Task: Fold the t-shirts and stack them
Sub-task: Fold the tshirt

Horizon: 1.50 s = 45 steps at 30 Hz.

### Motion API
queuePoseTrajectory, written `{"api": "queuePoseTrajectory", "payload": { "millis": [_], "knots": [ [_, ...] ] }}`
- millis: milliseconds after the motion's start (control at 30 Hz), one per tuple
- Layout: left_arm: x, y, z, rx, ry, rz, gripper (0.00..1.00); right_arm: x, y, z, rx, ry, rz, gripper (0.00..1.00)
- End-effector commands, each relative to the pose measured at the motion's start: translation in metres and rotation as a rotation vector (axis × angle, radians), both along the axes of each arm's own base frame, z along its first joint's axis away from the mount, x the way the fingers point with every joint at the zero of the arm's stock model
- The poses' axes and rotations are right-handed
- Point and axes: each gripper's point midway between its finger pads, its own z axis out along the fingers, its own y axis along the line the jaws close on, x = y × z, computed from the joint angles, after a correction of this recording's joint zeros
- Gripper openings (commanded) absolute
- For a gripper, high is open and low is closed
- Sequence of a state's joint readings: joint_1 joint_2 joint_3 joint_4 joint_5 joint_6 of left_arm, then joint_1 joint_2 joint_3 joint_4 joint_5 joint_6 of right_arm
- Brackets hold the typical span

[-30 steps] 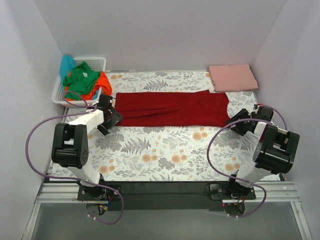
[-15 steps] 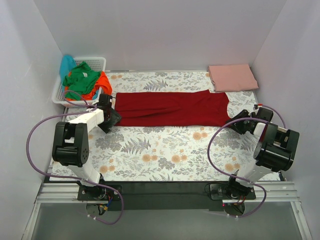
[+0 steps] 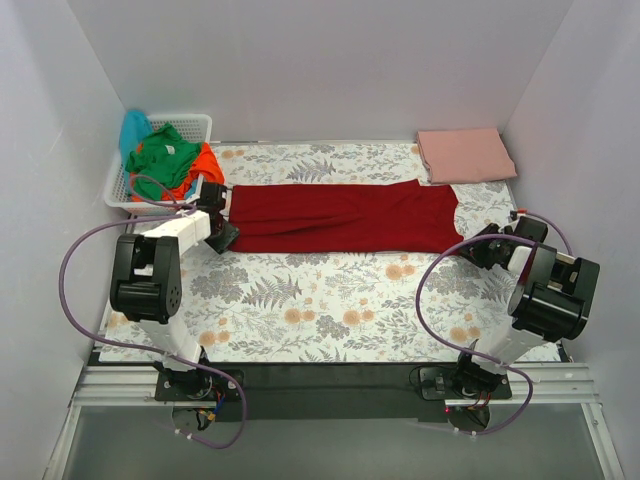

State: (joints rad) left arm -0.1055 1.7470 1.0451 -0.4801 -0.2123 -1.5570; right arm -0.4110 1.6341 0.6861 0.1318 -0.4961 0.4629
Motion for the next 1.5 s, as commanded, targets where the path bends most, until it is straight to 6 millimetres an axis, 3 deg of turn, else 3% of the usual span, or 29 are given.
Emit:
{"api": "queuePoseTrajectory", "payload": {
  "millis": [0, 33, 133, 300, 433, 533, 567, 733, 900, 933, 1000, 1033, 1067, 1167, 1300, 1333, 1400, 1467],
  "knots": [
    [-0.002, 0.003, -0.011, 0.008, 0.031, 0.018, 0.25, -0.012, -0.005, -0.019, -0.022, 0.06, -0.019, 0.31],
    [-0.003, 0.005, -0.012, 0.017, 0.032, 0.02, 0.15, -0.013, -0.006, -0.02, -0.021, 0.062, -0.019, 0.28],
    [-0.008, 0.01, -0.013, 0.04, 0.045, 0.029, 0.02, -0.015, -0.007, -0.022, -0.019, 0.068, -0.024, 0.02],
    [-0.024, 0.023, -0.011, 0.079, 0.091, 0.067, 0.0, -0.024, -0.015, -0.021, -0.017, 0.073, -0.066, 0.01],
    [-0.045, 0.032, -0.009, 0.093, 0.136, 0.097, 0.0, -0.038, -0.034, -0.02, -0.049, 0.105, -0.159, 0.01],
    [-0.068, 0.036, -0.005, 0.094, 0.154, 0.113, 0.0, -0.051, -0.05, -0.019, -0.08, 0.152, -0.23, 0.01],
    [-0.087, 0.037, -0.013, 0.092, 0.189, 0.117, 0.0, -0.053, -0.056, -0.018, -0.092, 0.155, -0.255, 0.01],
    [-0.119, 0.037, -0.016, 0.063, 0.161, 0.175, 0.0, -0.076, -0.061, -0.024, -0.117, 0.234, -0.302, 0.01],
    [-0.124, 0.029, -0.01, 0.013, 0.133, 0.166, 0.15, -0.086, -0.056, -0.025, -0.119, 0.26, -0.292, 0.02],
    [-0.123, 0.028, -0.007, 0.006, 0.125, 0.159, 0.23, -0.086, -0.056, -0.023, -0.12, 0.252, -0.288, 0.12],
    [-0.122, 0.028, 0.0, 0.004, 0.108, 0.149, 0.34, -0.083, -0.056, -0.012, -0.135, 0.214, -0.285, 0.24],
    [-0.119, 0.028, 0.006, 0.007, 0.094, 0.145, 0.41, -0.081, -0.057, -0.007, -0.144, 0.195, -0.283, 0.37],
    [-0.12, 0.029, 0.01, 0.01, 0.091, 0.143, 0.55, -0.078, -0.058, 0.0, -0.157, 0.171, -0.276, 0.42],
    [-0.115, 0.033, 0.031, 0.031, 0.03, 0.128, 0.69, -0.066, -0.053, 0.025, -0.204, 0.089, -0.249, 0.53],
    [-0.111, 0.033, 0.056, 0.053, -0.042, 0.079, 0.71, -0.044, -0.034, 0.06, -0.311, -0.024, -0.169, 0.57],
    [-0.11, 0.031, 0.064, 0.051, -0.068, 0.064, 0.71, -0.038, -0.018, 0.067, -0.343, -0.05, -0.115, 0.58],
    [-0.109, 0.013, 0.069, -0.004, -0.077, -0.005, 0.71, -0.025, -0.002, 0.088, -0.397, -0.119, -0.041, 0.58],
    [-0.109, -0.005, 0.068, -0.053, -0.073, -0.045, 0.71, -0.017, 0.027, 0.098, -0.423, -0.168, 0.068, 0.58]
  ]
}}
